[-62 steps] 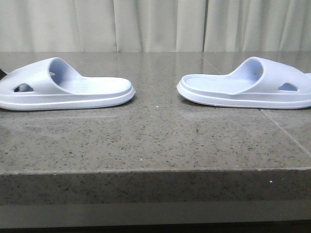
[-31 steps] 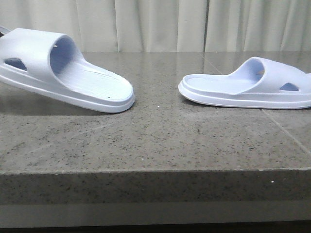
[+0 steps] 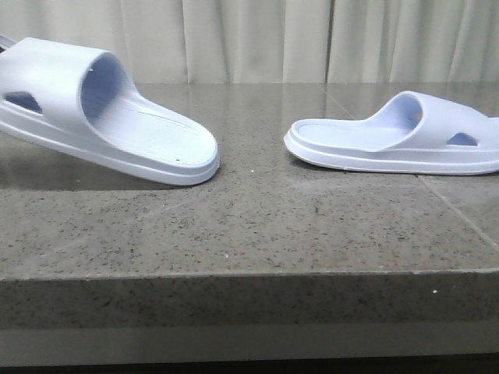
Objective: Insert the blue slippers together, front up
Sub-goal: 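Grip each slipper heel and lift the slippers off the table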
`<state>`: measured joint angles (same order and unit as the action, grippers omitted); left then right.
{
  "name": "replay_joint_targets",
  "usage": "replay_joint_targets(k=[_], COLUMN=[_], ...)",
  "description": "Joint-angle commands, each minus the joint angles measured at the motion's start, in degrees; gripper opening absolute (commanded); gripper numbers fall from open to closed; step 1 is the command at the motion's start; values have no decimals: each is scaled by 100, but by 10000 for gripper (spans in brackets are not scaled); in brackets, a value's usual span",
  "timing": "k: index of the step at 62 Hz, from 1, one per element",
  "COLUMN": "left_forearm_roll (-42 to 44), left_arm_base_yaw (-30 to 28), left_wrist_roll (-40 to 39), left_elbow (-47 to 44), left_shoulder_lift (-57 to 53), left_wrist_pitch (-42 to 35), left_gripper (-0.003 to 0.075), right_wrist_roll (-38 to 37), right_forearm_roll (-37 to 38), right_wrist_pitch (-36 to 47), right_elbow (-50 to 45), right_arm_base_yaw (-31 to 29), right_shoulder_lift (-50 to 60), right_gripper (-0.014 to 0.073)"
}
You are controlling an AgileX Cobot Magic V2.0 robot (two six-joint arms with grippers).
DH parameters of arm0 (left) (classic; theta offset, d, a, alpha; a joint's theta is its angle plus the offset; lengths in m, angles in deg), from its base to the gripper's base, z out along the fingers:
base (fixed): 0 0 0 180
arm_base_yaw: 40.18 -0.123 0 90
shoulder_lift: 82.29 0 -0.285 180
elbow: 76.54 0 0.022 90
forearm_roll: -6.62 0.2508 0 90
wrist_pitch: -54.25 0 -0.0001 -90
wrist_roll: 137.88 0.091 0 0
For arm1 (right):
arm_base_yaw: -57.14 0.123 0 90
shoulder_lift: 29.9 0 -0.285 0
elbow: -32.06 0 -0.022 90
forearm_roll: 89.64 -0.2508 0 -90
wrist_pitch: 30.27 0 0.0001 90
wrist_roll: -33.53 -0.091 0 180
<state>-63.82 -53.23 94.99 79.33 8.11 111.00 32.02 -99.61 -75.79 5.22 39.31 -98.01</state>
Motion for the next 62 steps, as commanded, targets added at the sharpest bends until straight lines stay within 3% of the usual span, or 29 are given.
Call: replay_joint_targets(k=[1,15,26,46,62], left_forearm_roll=[-382,-382,-382,-372,-362], left_arm_base_yaw=[41,41,41,41,41], left_wrist_roll=[52,77,85,85,85], left_elbow=[130,130,130,130,130], left_shoulder_lift=[-202,-202,-202,-202,-202], left_wrist_pitch=[137,137,137,137,137], left_gripper=[-20,-20,-20,-20,-20], right_wrist_roll=[564,2950,4394,5355,5569], right_forearm_roll=[-652,-3448,-4970,-5894,-5909], right_wrist_pitch=[-11,-760,-1103,-1138,-1000], right_elbow=[475,849,861,872,872], right_arm_base_yaw=[-330,-1202,-1365,-1316,-735], right_shoulder_lift=[-419,-1691,-2394,-3220,-3562], right_gripper=[373,373,373,373,373])
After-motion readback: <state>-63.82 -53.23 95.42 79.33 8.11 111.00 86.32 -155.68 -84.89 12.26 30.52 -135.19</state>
